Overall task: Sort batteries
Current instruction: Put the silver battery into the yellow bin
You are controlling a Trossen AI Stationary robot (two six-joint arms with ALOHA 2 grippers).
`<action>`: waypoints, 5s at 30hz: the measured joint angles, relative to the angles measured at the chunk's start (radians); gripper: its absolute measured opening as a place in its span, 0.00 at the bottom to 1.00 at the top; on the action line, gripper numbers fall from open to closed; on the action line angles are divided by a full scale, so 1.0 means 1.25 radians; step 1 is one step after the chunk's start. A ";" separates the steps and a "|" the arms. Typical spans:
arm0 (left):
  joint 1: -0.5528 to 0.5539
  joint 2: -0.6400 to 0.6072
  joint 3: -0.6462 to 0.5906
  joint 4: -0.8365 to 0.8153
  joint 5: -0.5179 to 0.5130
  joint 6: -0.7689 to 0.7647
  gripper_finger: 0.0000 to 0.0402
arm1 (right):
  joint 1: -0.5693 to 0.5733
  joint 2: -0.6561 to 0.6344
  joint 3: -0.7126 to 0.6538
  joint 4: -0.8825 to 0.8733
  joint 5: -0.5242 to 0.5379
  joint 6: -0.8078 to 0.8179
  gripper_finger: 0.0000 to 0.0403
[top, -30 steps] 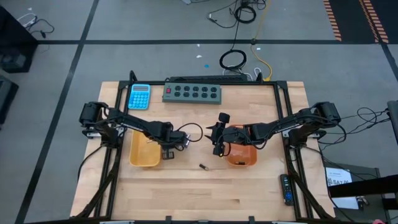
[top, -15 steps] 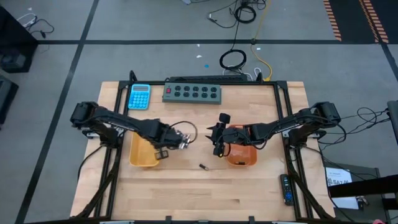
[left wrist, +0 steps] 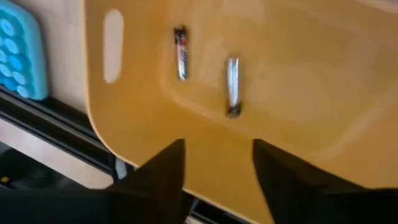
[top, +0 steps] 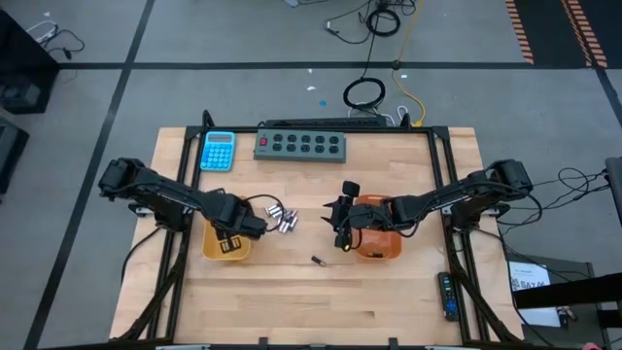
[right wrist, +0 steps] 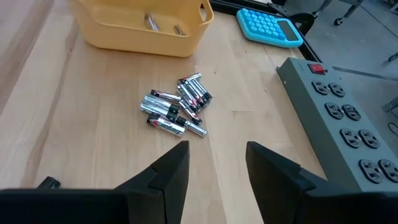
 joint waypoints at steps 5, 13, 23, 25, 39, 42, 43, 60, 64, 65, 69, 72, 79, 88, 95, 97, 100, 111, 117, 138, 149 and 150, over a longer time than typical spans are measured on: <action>0.017 0.000 0.026 0.035 -0.088 0.021 0.62 | -0.001 0.000 0.000 0.001 0.000 -0.002 0.37; 0.035 0.000 0.054 0.248 -0.201 0.124 0.63 | -0.001 0.000 0.000 0.006 0.000 -0.004 0.37; 0.066 0.110 0.055 0.491 -0.119 0.219 0.61 | -0.002 0.000 0.000 0.018 0.000 -0.011 0.37; 0.067 0.132 0.055 0.533 -0.105 0.242 0.59 | -0.002 0.000 0.000 0.013 0.000 -0.012 0.37; 0.104 0.163 0.056 0.658 -0.101 0.274 0.52 | -0.008 0.000 0.000 -0.007 0.026 -0.028 0.37; 0.115 0.163 0.056 0.582 -0.082 0.305 0.52 | -0.007 0.000 0.000 -0.032 0.056 -0.035 0.37; 0.120 0.163 0.056 0.547 -0.081 0.313 0.52 | -0.008 0.000 0.000 -0.034 0.055 -0.036 0.37; 0.192 0.163 0.056 0.374 -0.083 0.462 0.52 | -0.013 0.000 0.000 -0.024 0.042 -0.036 0.37; 0.193 0.167 0.056 0.375 -0.083 0.528 0.52 | -0.013 0.000 0.000 -0.021 0.042 -0.036 0.37; 0.194 0.171 0.056 0.375 -0.083 0.537 0.52 | -0.013 0.000 0.000 -0.021 0.042 -0.036 0.37; 0.197 0.205 0.056 0.375 -0.083 0.559 0.52 | -0.013 0.000 0.000 -0.018 0.042 -0.038 0.37; 0.197 0.229 0.055 0.375 -0.102 0.586 0.51 | -0.013 0.000 0.000 -0.018 0.042 -0.038 0.37; 0.201 0.267 0.055 0.378 -0.113 0.633 0.44 | -0.013 0.000 0.000 -0.018 0.042 -0.038 0.37; 0.201 0.287 0.056 0.383 -0.103 0.690 0.39 | -0.013 0.000 0.000 -0.018 0.039 -0.039 0.37; 0.200 0.287 0.057 0.383 -0.072 0.697 0.38 | -0.013 0.000 0.000 -0.018 0.020 -0.038 0.37; 0.195 0.288 0.059 0.379 -0.072 0.697 0.38 | -0.013 0.000 0.000 -0.019 0.020 -0.038 0.37; 0.190 0.290 0.071 0.368 -0.054 0.691 0.38 | -0.013 0.000 0.000 -0.018 0.020 -0.037 0.37; 0.168 0.291 0.098 0.366 0.051 0.602 0.38 | -0.013 0.000 0.000 -0.019 0.020 -0.036 0.37; 0.143 0.291 0.098 0.398 0.043 0.568 0.38 | -0.013 0.000 0.000 -0.018 0.020 -0.036 0.37; 0.084 0.246 0.196 0.241 -0.039 0.483 0.04 | -0.012 0.000 -0.003 -0.003 0.019 -0.031 0.37; 0.068 0.108 0.153 0.019 0.065 0.225 0.18 | -0.010 0.000 -0.014 -0.010 0.020 -0.015 0.37; 0.064 0.103 0.149 0.005 0.046 0.220 0.21 | -0.010 0.001 -0.016 -0.013 0.019 -0.015 0.37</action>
